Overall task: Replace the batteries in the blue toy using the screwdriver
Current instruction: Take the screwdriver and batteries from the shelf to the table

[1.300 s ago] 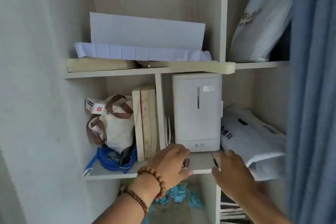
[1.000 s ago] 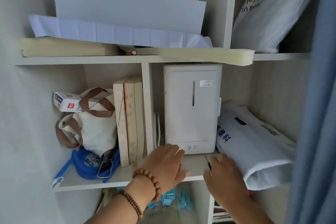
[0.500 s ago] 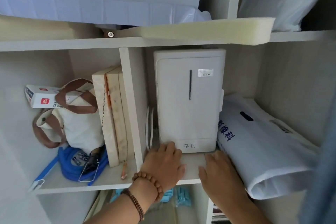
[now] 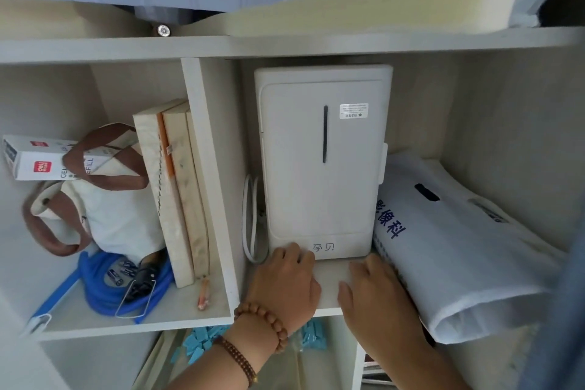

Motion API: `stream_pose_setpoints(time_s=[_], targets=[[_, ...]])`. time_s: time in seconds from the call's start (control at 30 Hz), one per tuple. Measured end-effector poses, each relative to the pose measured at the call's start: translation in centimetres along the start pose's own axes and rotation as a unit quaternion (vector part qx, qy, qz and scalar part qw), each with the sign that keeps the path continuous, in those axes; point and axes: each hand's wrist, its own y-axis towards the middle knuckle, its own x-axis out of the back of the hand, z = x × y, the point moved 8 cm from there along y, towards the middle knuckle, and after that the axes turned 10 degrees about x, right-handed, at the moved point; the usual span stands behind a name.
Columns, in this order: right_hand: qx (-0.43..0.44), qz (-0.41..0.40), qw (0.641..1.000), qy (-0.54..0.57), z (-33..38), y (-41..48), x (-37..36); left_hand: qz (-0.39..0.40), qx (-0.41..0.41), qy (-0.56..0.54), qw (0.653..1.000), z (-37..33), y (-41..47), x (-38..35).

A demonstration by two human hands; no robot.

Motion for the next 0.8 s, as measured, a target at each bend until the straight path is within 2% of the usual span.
stream_pose_setpoints(time_s=[0.13,0.23,0.37,0.47,0.57,0.63,0.8], targets=[[-0.003,-0.008,1.0,-0.006,-0.2,0.0,0.3,-0.011,0.046,-0.021,0.999,-0.2,-0.1,0.4],[0.001,-0.018,1.0,-0.011,0.0,-0.1,0.6,0.007,0.051,-0.036,0.998,0.1,-0.1,0.4],[0.026,-0.045,0.998,-0.029,0.4,-0.3,1.6,0.032,0.006,-0.031,0.999,0.5,-0.7,0.8],[0.012,-0.052,0.998,-0.024,0.2,-0.2,1.8,0.006,-0.063,-0.033,0.997,0.0,-1.2,0.7],[0.051,-0.063,0.996,-0.04,1.0,-0.4,2.4,-0.025,-0.111,-0.051,0.992,-0.7,-1.2,0.2],[0.074,-0.08,0.993,-0.042,1.4,-0.4,2.9,-0.05,-0.123,-0.052,0.99,-0.8,-1.1,0.1],[0.043,-0.051,0.997,-0.027,0.7,-0.3,1.6,-0.076,-0.125,-0.058,0.988,-0.6,-1.1,0.2]])
